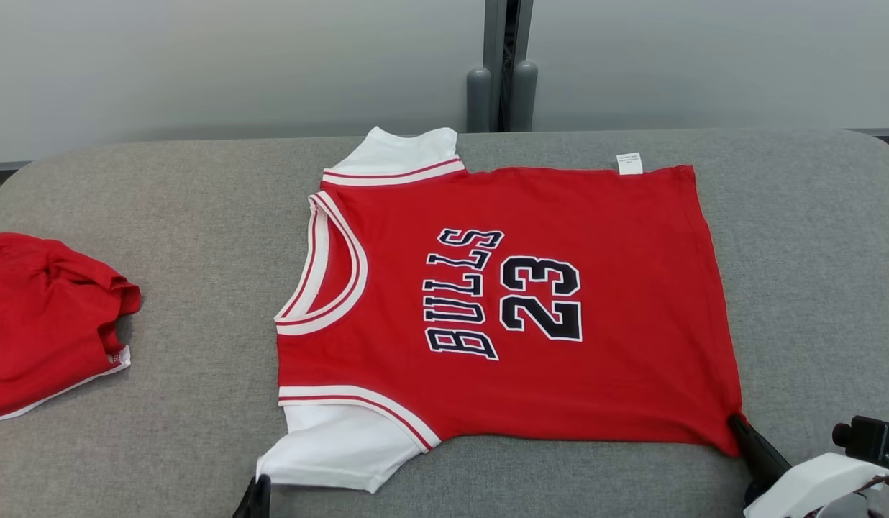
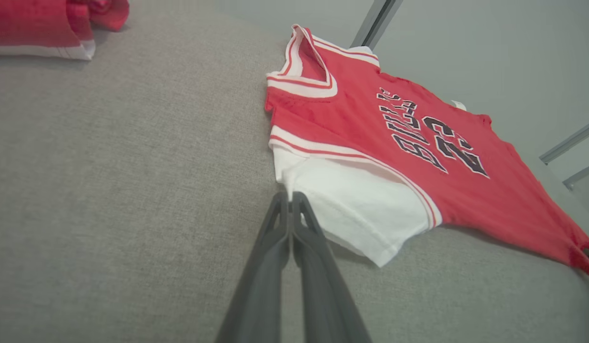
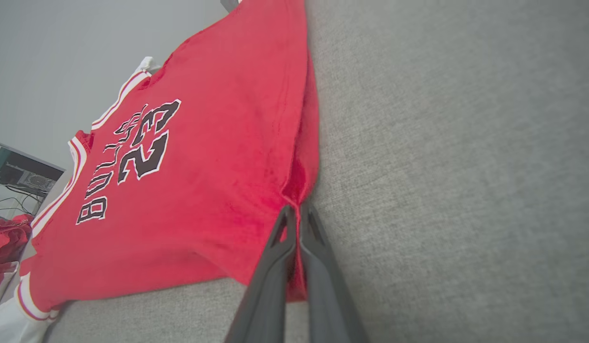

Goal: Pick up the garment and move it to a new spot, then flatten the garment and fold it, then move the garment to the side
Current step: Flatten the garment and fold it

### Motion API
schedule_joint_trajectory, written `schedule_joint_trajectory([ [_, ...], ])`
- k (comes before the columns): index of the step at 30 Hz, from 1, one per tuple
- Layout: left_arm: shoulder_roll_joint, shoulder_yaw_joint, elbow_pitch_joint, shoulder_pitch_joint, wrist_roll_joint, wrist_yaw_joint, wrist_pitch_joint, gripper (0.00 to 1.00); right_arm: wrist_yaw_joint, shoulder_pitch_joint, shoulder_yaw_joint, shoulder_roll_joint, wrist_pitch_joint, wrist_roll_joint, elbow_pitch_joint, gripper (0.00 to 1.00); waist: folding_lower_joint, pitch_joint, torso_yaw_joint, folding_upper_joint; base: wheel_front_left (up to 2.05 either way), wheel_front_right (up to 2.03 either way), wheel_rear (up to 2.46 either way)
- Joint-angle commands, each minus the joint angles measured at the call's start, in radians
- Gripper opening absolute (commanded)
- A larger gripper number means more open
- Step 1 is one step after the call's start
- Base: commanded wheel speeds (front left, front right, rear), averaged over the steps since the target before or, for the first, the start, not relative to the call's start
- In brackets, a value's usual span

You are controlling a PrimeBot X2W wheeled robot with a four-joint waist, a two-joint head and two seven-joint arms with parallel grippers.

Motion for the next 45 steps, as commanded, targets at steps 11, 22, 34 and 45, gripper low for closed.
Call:
schedule_joint_trajectory([
  [11,0.114,0.016,-0.186,-0.156,0.056,-0.033,0.054,0.00,0.000,-0.075,-0.057,0.012,0.043,-0.031,-0.046,0.00,0.0000,0.006,-0.042,-0.0001,0.00,0.00,0.00],
  [22,0.166,0.010,-0.015,-0.436,0.052,-0.102,0.153,0.00,0.000,-0.285,-0.071,0.103,0.207,-0.025,0.071,0.00,0.0000,0.042,-0.098,-0.0001,0.00,0.00,0.00],
  [34,0.146,-0.065,0.432,-0.759,0.055,-0.188,0.124,0.00,0.000,-0.546,-0.047,0.237,0.270,-0.048,0.374,0.00,0.0000,0.106,-0.118,-0.0001,0.00,0.00,0.00],
  [45,0.120,-0.180,0.725,-0.971,0.030,-0.201,0.055,0.00,0.000,-0.672,-0.013,0.312,0.224,-0.073,0.524,0.00,0.0000,0.171,-0.127,-0.0001,0.00,0.00,0.00],
])
